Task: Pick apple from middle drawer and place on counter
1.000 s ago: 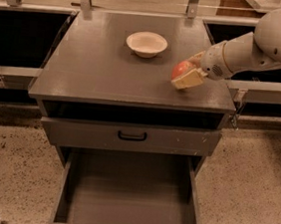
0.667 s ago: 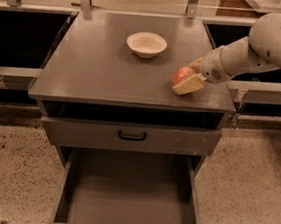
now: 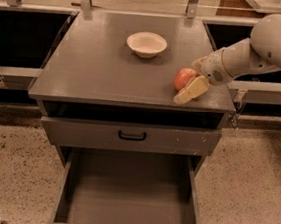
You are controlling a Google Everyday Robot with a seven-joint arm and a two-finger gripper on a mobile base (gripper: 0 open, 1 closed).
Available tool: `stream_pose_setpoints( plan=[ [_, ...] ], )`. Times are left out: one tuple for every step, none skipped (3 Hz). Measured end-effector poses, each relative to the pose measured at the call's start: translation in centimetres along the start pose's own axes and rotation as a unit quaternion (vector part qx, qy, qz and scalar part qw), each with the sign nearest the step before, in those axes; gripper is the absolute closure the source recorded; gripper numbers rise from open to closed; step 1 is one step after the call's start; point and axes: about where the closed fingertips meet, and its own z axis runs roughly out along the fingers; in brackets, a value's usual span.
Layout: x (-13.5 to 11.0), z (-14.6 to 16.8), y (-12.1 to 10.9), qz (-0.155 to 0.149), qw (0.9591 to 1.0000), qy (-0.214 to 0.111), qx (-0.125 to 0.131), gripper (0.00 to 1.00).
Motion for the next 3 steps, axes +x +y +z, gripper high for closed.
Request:
stream_pose_setpoints(
  plan=[
    [-0.5, -0.5, 0.8, -0.028, 0.9993, -0.017, -0.016, 0.00],
    [-0.9, -3.2, 2.5, -0.075, 0.9958, -0.044, -0.030, 0.00],
    [-0.8, -2.9, 2.5, -0.079, 0.9954, -0.043, -0.032, 0.00]
  ],
)
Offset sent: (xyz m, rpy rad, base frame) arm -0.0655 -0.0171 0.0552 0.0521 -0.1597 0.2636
